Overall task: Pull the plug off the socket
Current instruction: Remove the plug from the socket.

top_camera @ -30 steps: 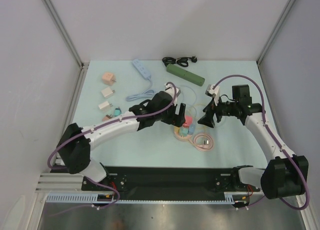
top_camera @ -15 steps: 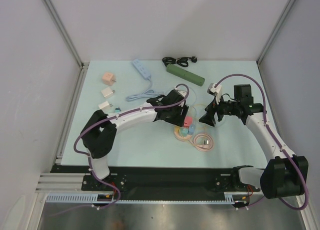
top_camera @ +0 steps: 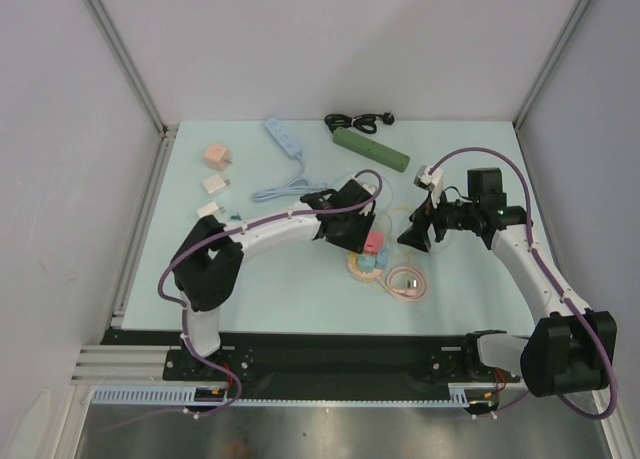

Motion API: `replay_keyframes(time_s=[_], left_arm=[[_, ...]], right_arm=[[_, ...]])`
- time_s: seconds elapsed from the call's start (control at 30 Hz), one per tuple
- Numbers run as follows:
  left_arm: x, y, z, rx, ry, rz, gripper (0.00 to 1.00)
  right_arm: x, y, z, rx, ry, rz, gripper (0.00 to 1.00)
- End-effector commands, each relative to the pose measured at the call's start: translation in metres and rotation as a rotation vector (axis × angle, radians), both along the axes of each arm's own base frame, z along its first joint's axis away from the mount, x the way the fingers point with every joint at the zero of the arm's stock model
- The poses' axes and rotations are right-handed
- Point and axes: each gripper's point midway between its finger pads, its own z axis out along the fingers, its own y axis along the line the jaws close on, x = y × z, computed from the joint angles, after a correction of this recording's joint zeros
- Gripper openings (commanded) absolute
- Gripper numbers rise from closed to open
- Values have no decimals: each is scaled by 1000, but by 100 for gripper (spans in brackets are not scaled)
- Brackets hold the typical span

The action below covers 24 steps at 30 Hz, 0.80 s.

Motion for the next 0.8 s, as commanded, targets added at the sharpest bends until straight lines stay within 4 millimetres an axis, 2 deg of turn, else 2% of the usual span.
replay_keyframes(time_s=[0.0, 0.2, 0.3, 0.4, 0.43, 0.47, 0.53, 0.63, 0.67, 0.7, 0.77], left_arm=[[4, 5, 1, 37, 6, 8, 53], [6, 2, -5, 69, 4, 6, 47], [5, 1, -13, 94, 14, 0, 38], [5, 3, -15, 108, 13, -1, 20], [5, 3, -15, 111, 10, -2, 8], [6, 3, -13, 108, 2, 0, 0], [8, 5, -6, 102, -22, 2, 0], [14, 0, 18, 32, -97, -12, 0], [12, 1, 18, 18, -109, -18, 0], [19, -7, 42, -58, -178, -24, 0], [19, -7, 52, -101, -224, -28, 0]], right_arm=[[3, 0, 5, 8, -28, -6, 79], [3, -1, 6, 8, -31, -11, 79], [3, -1, 6, 10, -29, -11, 79], [3, 0, 5, 11, -27, -12, 79], [4, -1, 5, 11, -26, -14, 79], [4, 0, 5, 11, -26, -15, 79], [4, 0, 4, 13, -18, -17, 79], [6, 0, 3, 22, 4, -33, 79], [7, 0, 3, 27, 8, -38, 79], [8, 1, 2, 39, 37, -55, 80], [12, -1, 4, 67, 60, -78, 80]])
